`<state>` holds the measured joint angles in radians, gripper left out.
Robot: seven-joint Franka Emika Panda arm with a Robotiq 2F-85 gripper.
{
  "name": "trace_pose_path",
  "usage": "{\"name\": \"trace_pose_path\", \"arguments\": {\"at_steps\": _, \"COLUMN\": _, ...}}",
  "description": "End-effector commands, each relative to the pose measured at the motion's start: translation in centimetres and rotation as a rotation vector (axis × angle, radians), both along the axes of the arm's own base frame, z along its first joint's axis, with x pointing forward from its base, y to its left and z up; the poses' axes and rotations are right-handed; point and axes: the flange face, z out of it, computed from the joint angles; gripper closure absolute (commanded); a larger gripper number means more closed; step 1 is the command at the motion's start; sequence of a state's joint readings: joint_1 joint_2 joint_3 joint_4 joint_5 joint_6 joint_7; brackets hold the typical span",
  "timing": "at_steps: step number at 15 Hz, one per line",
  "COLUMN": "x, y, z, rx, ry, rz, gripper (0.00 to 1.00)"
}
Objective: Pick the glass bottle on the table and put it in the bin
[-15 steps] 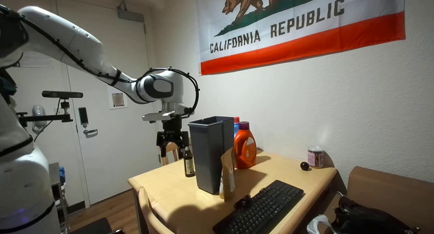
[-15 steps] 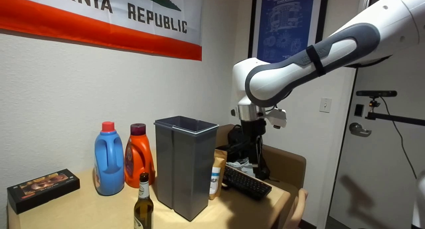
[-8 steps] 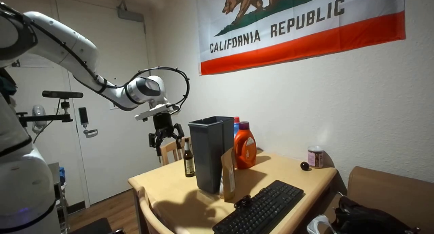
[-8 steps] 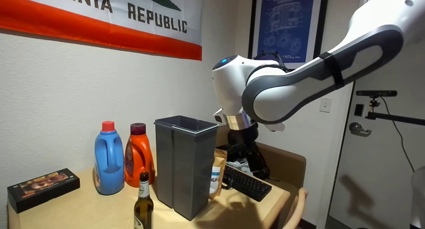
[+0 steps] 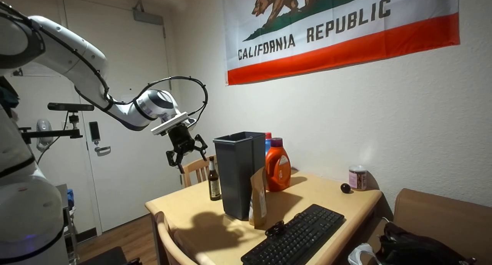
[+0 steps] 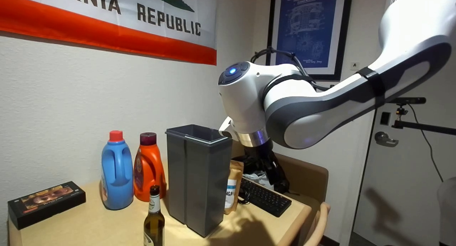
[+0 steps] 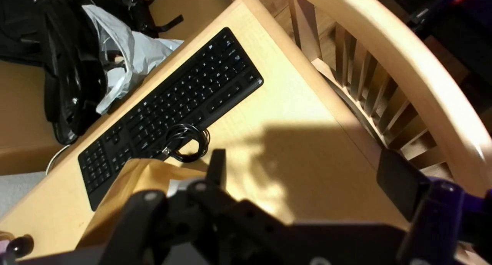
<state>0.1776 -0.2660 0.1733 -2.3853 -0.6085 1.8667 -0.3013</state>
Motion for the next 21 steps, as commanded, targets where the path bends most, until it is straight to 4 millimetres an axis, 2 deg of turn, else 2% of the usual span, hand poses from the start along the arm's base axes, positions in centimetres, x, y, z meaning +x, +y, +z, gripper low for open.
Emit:
{"name": "trace_pose_path", "arguments": {"at_steps": 1, "x": -0.5, "y": 1.4, "z": -0.2, "rx": 0.017, "ry": 0.040, "rz": 0.166, "gripper": 0.00}}
{"name": "trace_pose_path", "arguments": {"at_steps": 5, "x": -0.8, "y": 2.5, "z": -0.6, "rx": 0.054, "ry": 0.144, "rz": 0.378, "gripper": 0.00}}
{"name": "trace_pose_path", "arguments": {"at_steps": 11, "x": -1.0, "y": 2.2, "z": -1.9, "rx": 0.041, "ry": 0.413, "rz": 0.615, "gripper": 0.00}}
{"name": "trace_pose_path", "arguments": {"at_steps": 15, "x": -1.5, "y": 2.4, "z": -2.8, "rx": -0.034, "ry": 0.562, "rz": 0.689, "gripper": 0.00}}
{"name": "trace_pose_path", "arguments": {"at_steps": 21, "x": -1.5, "y": 2.2, "z": -3.1, "rx": -0.017, "ry": 0.531, "rz": 0.666, "gripper": 0.00}}
